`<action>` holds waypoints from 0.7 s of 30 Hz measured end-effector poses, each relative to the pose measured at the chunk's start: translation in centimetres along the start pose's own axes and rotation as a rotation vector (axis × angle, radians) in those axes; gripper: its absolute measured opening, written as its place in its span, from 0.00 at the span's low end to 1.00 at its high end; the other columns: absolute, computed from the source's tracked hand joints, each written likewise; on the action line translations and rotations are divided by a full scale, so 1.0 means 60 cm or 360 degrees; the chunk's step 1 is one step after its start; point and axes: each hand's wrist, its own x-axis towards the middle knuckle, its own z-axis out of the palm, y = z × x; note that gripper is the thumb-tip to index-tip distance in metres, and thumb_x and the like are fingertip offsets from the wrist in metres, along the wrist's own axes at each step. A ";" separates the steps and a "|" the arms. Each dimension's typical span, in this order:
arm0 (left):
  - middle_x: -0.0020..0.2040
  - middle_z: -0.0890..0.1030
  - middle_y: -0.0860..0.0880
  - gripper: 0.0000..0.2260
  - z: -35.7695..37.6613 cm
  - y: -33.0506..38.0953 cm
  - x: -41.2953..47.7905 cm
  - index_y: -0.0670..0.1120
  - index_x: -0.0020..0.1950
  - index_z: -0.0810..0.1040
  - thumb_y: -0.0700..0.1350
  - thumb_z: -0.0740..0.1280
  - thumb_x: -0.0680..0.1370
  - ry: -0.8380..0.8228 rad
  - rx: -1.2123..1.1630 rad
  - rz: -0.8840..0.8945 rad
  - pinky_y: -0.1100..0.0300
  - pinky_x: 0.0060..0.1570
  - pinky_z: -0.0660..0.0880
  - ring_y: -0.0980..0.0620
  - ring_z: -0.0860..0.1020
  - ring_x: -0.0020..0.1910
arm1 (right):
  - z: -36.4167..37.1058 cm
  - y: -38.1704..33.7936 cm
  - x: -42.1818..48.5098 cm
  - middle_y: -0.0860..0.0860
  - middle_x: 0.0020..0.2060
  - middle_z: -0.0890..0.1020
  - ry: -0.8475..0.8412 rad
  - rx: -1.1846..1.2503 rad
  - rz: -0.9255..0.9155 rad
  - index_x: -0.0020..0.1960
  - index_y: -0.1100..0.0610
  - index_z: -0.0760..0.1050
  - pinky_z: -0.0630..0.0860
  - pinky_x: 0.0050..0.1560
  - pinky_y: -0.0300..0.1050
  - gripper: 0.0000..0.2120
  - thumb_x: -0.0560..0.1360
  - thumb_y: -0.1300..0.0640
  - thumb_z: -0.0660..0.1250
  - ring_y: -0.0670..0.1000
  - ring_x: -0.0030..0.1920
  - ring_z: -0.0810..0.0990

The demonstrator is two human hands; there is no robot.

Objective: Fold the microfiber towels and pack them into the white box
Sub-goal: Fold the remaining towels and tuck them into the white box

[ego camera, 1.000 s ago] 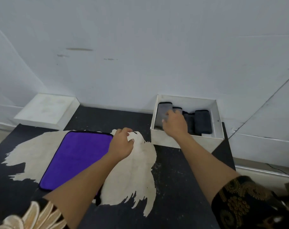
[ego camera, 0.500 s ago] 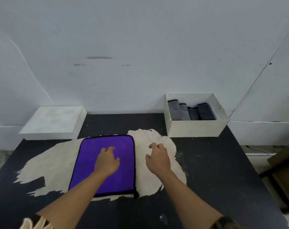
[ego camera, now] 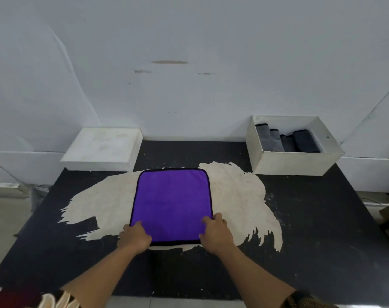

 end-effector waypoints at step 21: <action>0.55 0.80 0.43 0.16 -0.018 -0.032 0.037 0.40 0.64 0.76 0.41 0.69 0.76 0.0392 -0.0941 -0.0272 0.62 0.41 0.73 0.45 0.79 0.46 | -0.001 -0.007 0.027 0.53 0.52 0.82 0.0229 0.0277 0.0487 0.59 0.59 0.76 0.73 0.42 0.37 0.10 0.79 0.60 0.65 0.48 0.45 0.78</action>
